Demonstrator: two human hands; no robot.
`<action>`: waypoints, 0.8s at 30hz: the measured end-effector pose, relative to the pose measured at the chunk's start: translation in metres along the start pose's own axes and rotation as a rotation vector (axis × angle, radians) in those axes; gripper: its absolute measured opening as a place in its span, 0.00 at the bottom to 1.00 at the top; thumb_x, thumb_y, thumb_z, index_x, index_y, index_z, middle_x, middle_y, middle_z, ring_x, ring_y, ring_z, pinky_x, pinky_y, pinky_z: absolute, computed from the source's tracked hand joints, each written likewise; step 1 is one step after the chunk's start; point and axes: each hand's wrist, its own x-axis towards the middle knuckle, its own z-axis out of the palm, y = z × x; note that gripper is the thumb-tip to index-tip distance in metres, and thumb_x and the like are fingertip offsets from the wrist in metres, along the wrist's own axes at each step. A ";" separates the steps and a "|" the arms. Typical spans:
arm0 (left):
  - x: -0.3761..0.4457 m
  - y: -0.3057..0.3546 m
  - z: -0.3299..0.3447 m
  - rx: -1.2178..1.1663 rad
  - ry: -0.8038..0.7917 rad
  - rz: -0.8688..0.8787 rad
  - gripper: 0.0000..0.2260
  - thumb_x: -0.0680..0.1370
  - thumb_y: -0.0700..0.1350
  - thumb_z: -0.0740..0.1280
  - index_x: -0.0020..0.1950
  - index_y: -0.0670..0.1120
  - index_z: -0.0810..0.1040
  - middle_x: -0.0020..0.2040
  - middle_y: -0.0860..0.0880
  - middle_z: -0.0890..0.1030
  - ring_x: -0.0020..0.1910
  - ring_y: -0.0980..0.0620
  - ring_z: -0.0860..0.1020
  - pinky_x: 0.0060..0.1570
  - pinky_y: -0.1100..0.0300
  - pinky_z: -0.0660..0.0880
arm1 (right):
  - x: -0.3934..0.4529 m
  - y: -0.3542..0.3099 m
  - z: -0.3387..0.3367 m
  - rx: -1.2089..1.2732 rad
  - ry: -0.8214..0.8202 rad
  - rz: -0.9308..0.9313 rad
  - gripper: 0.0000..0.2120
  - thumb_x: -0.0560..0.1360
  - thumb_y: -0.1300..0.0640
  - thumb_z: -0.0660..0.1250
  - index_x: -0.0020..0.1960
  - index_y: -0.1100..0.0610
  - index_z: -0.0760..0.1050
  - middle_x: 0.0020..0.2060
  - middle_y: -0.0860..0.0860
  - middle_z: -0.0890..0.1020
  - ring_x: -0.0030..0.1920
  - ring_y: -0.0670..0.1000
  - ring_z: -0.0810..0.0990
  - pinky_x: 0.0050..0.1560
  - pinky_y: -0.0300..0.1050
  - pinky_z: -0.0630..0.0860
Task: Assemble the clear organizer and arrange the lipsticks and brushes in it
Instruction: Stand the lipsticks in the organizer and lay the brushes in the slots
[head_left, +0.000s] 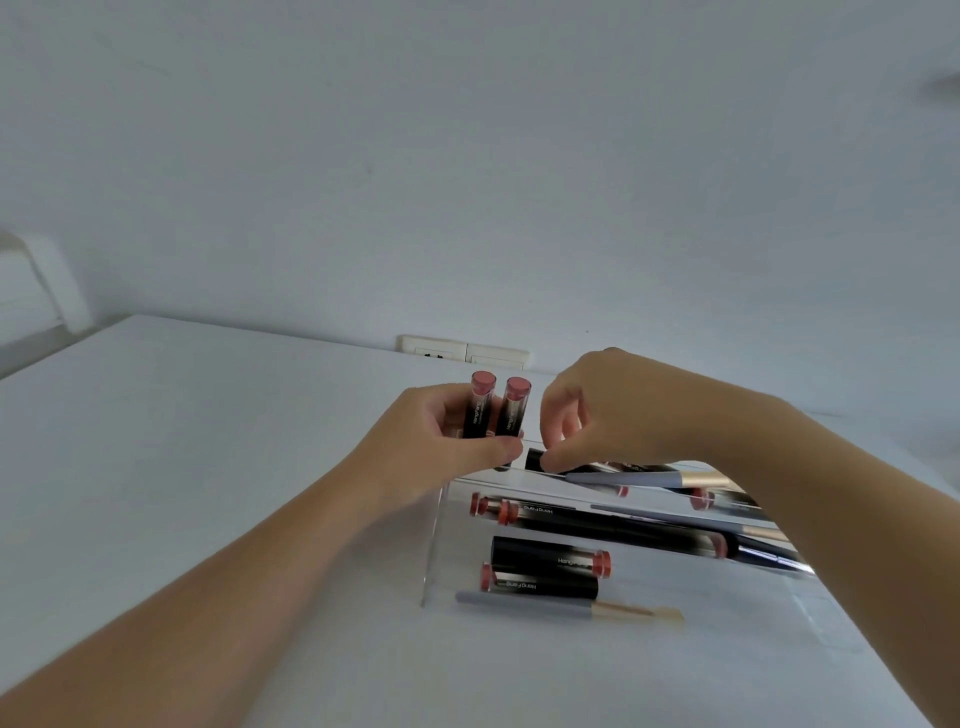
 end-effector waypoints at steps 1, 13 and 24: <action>0.000 0.000 0.000 0.001 -0.003 -0.002 0.11 0.67 0.54 0.78 0.49 0.57 0.86 0.47 0.51 0.88 0.48 0.53 0.87 0.61 0.52 0.79 | 0.000 0.000 -0.002 -0.021 -0.009 -0.003 0.05 0.67 0.42 0.74 0.39 0.42 0.81 0.37 0.37 0.82 0.38 0.40 0.80 0.37 0.38 0.72; 0.002 -0.003 0.000 0.006 0.002 0.012 0.10 0.67 0.52 0.78 0.47 0.56 0.86 0.41 0.54 0.86 0.44 0.53 0.86 0.58 0.48 0.81 | 0.000 0.003 -0.002 0.066 -0.059 -0.108 0.10 0.72 0.49 0.73 0.49 0.35 0.81 0.41 0.39 0.80 0.43 0.39 0.77 0.43 0.37 0.74; 0.001 -0.002 0.000 0.003 0.002 0.004 0.11 0.66 0.54 0.78 0.48 0.56 0.87 0.46 0.51 0.88 0.46 0.52 0.87 0.58 0.50 0.81 | -0.006 0.002 -0.005 -0.074 -0.087 -0.163 0.08 0.75 0.52 0.68 0.50 0.39 0.79 0.44 0.39 0.78 0.46 0.34 0.74 0.48 0.38 0.74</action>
